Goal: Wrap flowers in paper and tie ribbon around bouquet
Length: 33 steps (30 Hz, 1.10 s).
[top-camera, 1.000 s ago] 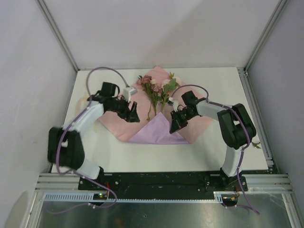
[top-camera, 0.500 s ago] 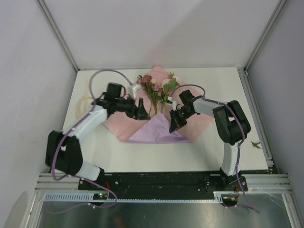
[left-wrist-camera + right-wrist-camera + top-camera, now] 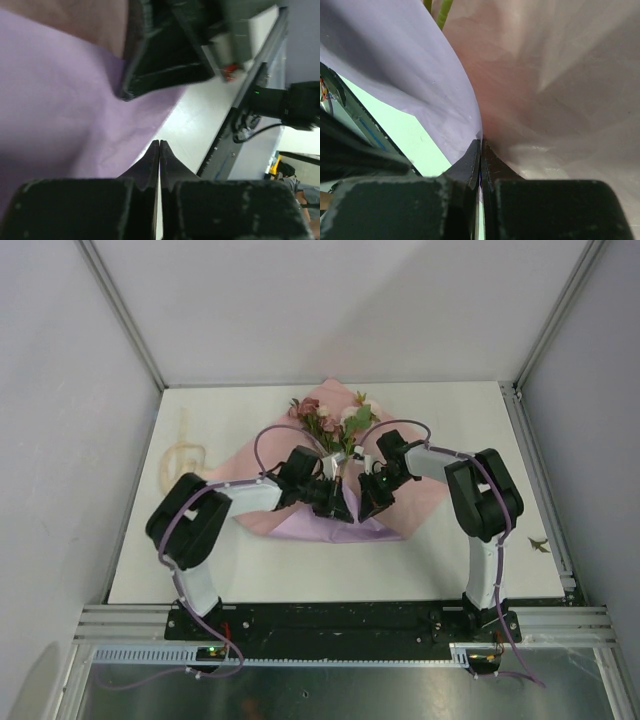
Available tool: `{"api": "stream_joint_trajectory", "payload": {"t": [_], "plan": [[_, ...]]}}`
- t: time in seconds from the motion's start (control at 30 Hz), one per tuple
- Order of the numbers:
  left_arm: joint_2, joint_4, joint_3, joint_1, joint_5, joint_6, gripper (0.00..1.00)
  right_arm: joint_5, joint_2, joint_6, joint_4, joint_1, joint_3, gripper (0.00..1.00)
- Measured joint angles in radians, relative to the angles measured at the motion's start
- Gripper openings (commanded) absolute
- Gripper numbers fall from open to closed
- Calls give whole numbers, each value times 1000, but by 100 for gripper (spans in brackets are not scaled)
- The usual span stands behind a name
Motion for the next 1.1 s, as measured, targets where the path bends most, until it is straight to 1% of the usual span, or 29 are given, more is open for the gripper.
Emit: {"api": "stream_joint_trajectory", "payload": {"t": [0.17,0.23,0.3,0.33,0.4,0.47,0.53,0.67,0.83,0.93,1.1], "plan": [[106,16,0,-19,-80,-41,0,4,0,1,-11,-1,1,2],[130,5,0,-21,-114,-46,0,6,0,3,-14,-1,1,8],[140,-8,4,-21,-128,-55,0,6,0,7,-16,-1,1,21],[140,-18,9,-21,-137,-55,0,9,0,8,-17,-2,2,28],[140,-28,14,-21,-148,-57,0,6,-2,16,-24,-3,5,39],[140,-33,17,-21,-154,-59,0,10,-17,15,-35,-5,6,47],[141,-37,19,-21,-156,-65,0,22,-48,7,-52,-15,5,51],[144,-46,25,-21,-155,-71,0,15,-158,0,-64,-35,-19,50],[148,-51,29,-21,-151,-72,0,-51,-298,35,-33,-17,-93,41],[148,-51,29,-21,-151,-72,0,-95,-304,73,3,30,-137,38],[148,-55,32,-21,-151,-71,0,-132,-222,131,58,92,-188,35]]}}
